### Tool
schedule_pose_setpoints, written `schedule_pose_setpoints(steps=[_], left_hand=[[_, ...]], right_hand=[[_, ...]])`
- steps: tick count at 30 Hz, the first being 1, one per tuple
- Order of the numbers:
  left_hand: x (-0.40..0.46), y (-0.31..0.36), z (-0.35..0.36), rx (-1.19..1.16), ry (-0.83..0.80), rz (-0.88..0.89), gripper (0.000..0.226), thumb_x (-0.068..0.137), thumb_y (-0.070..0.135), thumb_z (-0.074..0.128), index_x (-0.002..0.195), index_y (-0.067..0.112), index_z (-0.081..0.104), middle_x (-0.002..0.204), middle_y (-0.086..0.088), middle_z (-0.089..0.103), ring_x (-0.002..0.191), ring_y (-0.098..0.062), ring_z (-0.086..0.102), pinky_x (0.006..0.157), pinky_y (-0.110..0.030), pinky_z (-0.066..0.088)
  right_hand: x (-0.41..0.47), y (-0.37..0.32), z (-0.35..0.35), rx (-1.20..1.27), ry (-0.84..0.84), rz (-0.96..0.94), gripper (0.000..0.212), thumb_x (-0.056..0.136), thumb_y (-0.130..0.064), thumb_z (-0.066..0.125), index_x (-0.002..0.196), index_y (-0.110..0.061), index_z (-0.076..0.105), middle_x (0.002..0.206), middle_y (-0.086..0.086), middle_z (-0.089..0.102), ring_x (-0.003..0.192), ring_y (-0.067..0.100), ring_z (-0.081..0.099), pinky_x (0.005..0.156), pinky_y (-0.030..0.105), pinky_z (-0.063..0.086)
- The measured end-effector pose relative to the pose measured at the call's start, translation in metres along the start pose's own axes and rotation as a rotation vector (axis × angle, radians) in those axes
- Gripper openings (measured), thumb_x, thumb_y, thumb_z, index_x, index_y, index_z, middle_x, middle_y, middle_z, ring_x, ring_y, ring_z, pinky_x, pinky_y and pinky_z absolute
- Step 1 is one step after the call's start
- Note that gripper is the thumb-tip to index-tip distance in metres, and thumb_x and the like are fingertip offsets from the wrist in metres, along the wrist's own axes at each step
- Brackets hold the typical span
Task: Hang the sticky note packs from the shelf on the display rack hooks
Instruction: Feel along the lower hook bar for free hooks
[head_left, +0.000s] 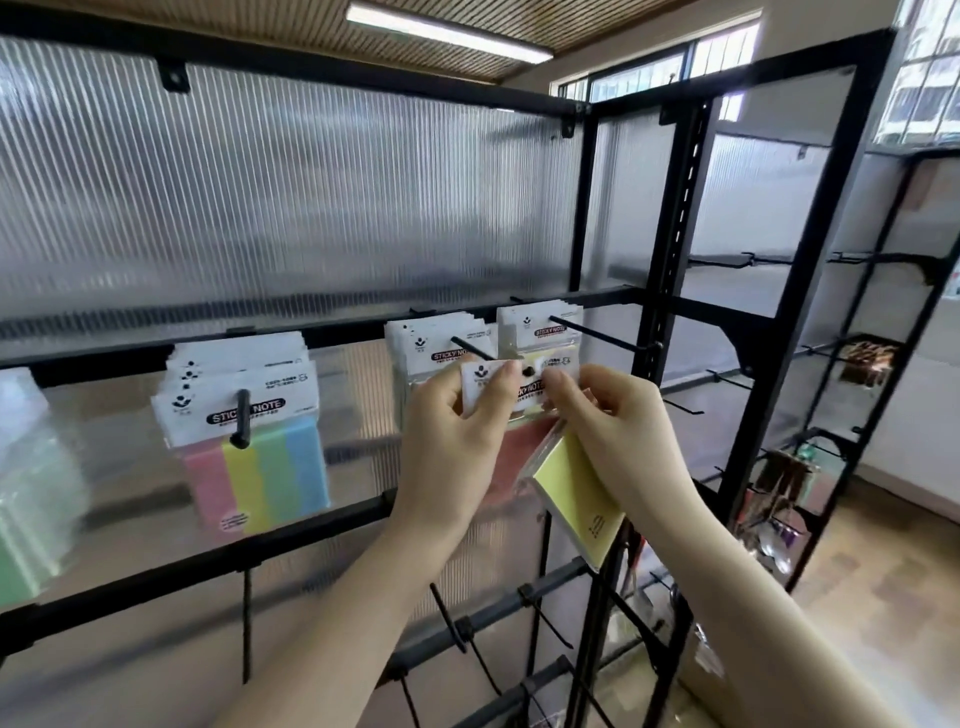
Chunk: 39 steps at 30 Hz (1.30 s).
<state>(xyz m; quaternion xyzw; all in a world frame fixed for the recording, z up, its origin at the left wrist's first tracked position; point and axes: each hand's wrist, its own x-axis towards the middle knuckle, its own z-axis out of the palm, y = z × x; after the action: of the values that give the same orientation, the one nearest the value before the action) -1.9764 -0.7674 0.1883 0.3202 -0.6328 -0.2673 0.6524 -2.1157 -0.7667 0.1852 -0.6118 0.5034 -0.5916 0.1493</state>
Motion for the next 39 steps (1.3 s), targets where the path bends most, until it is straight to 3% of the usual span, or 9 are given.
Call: schedule_pose_setpoints(steps=[7, 11, 15, 23, 27, 30, 34, 37, 39], left_hand=[[0.005, -0.015, 0.001, 0.120, 0.023, 0.016, 0.010, 0.093, 0.029, 0.058, 0.085, 0.023, 0.061, 0.072, 0.011, 0.064, 0.068, 0.001, 0.059, 0.058, -0.010, 0.041], [0.012, -0.031, 0.000, 0.254, 0.216, 0.024, 0.019, 0.089, 0.027, 0.063, 0.099, 0.018, 0.050, 0.087, 0.002, 0.055, 0.079, -0.003, 0.053, 0.069, -0.008, 0.041], [0.018, -0.044, -0.001, 0.356, 0.390, 0.015, 0.026, 0.087, 0.015, 0.067, 0.102, 0.014, 0.046, 0.096, -0.005, 0.050, 0.087, -0.015, 0.049, 0.079, -0.016, 0.041], [0.027, -0.066, 0.007, 0.479, 0.555, -0.085, 0.026, 0.085, 0.016, 0.069, 0.090, 0.012, 0.043, 0.084, -0.006, 0.050, 0.071, -0.014, 0.046, 0.065, -0.014, 0.039], [0.016, -0.061, 0.014, 0.524, 0.632, -0.011, 0.025, 0.086, 0.010, 0.066, 0.088, 0.013, 0.041, 0.075, 0.008, 0.044, 0.067, -0.003, 0.045, 0.063, -0.006, 0.036], [-0.004, -0.057, 0.028, 0.456, 0.535, 0.041, 0.022, 0.094, 0.024, 0.056, 0.080, 0.011, 0.046, 0.066, 0.007, 0.046, 0.059, -0.001, 0.048, 0.057, -0.010, 0.038], [-0.030, -0.050, 0.052, 0.276, 0.218, -0.186, 0.060, 0.090, 0.056, 0.034, 0.076, 0.003, 0.057, 0.065, -0.014, 0.055, 0.066, -0.024, 0.056, 0.066, -0.031, 0.046], [-0.034, -0.038, 0.072, 0.098, -0.038, -0.262, 0.046, 0.093, 0.056, 0.040, 0.096, 0.022, 0.071, 0.093, 0.009, 0.074, 0.092, -0.007, 0.067, 0.084, -0.021, 0.050], [-0.032, -0.030, 0.085, 0.055, -0.028, -0.230, 0.029, 0.088, 0.048, 0.054, 0.094, 0.025, 0.071, 0.090, 0.009, 0.074, 0.086, -0.007, 0.068, 0.076, -0.020, 0.052]], right_hand=[[0.013, 0.014, 0.011, 0.038, -0.098, 0.009, 0.035, 0.091, -0.038, 0.060, 0.063, -0.017, 0.062, 0.054, -0.003, 0.054, 0.051, 0.009, 0.045, 0.051, 0.024, 0.034], [0.030, 0.025, 0.022, 0.049, -0.138, 0.037, 0.019, 0.088, -0.039, 0.063, 0.085, -0.021, 0.058, 0.076, 0.003, 0.065, 0.066, 0.012, 0.060, 0.056, 0.020, 0.041], [0.043, 0.036, 0.032, 0.065, -0.140, 0.138, 0.033, 0.083, -0.047, 0.066, 0.095, -0.025, 0.046, 0.087, -0.007, 0.057, 0.075, 0.002, 0.055, 0.052, 0.007, 0.037], [0.057, 0.044, 0.048, 0.077, -0.237, 0.180, 0.035, 0.087, -0.049, 0.061, 0.080, -0.024, 0.038, 0.076, -0.002, 0.053, 0.068, 0.020, 0.053, 0.066, 0.038, 0.044], [0.050, 0.048, 0.039, 0.131, -0.253, 0.125, 0.025, 0.089, -0.043, 0.060, 0.088, -0.025, 0.044, 0.086, 0.001, 0.062, 0.079, 0.021, 0.062, 0.071, 0.040, 0.049], [0.041, 0.056, 0.023, 0.276, -0.210, 0.079, 0.010, 0.092, -0.024, 0.059, 0.088, -0.026, 0.050, 0.080, -0.004, 0.065, 0.072, 0.018, 0.062, 0.062, 0.029, 0.047], [0.029, 0.066, -0.005, 0.418, -0.073, 0.005, 0.011, 0.092, -0.010, 0.058, 0.087, -0.020, 0.057, 0.080, 0.000, 0.064, 0.070, 0.012, 0.058, 0.062, 0.020, 0.044], [0.021, 0.071, -0.025, 0.472, -0.006, -0.024, 0.009, 0.093, -0.012, 0.060, 0.093, -0.021, 0.057, 0.085, -0.001, 0.065, 0.073, 0.005, 0.059, 0.066, 0.014, 0.044], [0.015, 0.073, -0.037, 0.531, -0.017, -0.027, 0.012, 0.093, -0.012, 0.060, 0.100, -0.020, 0.056, 0.083, -0.003, 0.067, 0.074, 0.005, 0.062, 0.066, 0.013, 0.046]])
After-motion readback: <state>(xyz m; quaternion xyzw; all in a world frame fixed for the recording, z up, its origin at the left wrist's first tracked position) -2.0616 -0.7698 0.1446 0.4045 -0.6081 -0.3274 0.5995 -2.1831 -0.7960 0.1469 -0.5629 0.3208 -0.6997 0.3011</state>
